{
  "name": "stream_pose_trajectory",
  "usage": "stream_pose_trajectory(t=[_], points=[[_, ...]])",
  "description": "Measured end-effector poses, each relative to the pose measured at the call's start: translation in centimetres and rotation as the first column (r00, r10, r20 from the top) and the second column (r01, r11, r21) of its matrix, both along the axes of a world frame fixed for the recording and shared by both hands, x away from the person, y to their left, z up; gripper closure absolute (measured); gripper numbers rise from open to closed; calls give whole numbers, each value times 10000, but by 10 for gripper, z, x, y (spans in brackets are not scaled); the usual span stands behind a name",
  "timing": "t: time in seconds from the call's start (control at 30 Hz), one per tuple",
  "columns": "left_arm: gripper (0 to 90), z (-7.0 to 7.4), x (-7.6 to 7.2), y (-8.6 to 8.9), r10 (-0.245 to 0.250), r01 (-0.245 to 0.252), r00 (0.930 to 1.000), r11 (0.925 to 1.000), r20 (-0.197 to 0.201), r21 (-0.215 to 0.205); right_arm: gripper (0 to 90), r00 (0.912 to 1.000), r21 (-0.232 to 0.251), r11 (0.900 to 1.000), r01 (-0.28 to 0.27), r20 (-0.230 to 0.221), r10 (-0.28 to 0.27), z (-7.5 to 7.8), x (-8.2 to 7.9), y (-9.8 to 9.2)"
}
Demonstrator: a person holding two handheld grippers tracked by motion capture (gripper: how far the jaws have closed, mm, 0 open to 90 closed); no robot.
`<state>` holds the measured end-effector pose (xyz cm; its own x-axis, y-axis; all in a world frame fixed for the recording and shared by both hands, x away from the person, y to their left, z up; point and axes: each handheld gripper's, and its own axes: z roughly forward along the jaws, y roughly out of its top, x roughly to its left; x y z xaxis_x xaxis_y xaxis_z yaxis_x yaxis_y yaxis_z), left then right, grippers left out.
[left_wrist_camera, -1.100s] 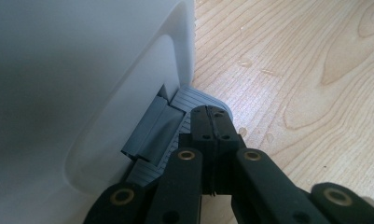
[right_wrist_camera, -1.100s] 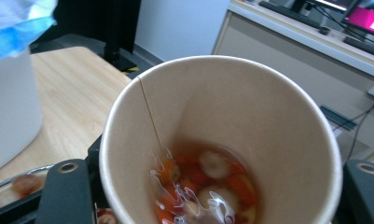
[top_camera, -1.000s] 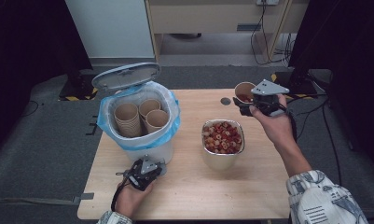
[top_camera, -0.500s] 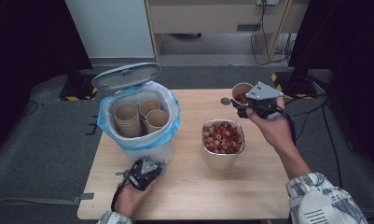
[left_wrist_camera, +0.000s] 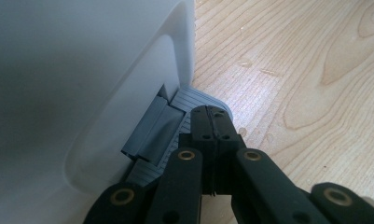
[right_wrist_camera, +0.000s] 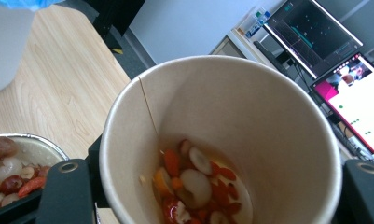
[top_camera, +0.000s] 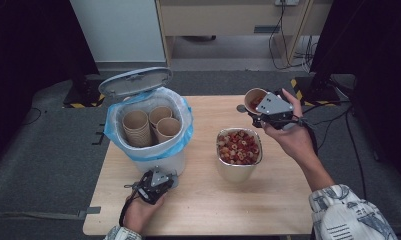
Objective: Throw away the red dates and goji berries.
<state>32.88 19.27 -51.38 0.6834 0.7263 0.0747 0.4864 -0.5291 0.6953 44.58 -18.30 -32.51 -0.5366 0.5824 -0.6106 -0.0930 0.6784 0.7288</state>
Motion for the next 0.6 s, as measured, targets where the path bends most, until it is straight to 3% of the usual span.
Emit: stream_pose_trajectory(t=[0.1,0.43,0.6], points=[[900,0,0,0,-2,2,10000,10000,3,-11,291,9999,-248,9997,28,149,-24,-1,0,0],[900,0,0,0,4,-4,10000,10000,3,-32,290,10000,-324,9995,0,69,2,-1,1,1],[900,0,0,0,25,-25,10000,10000,11,-59,291,9997,-406,9991,-72,233,82,4,-1,4]])
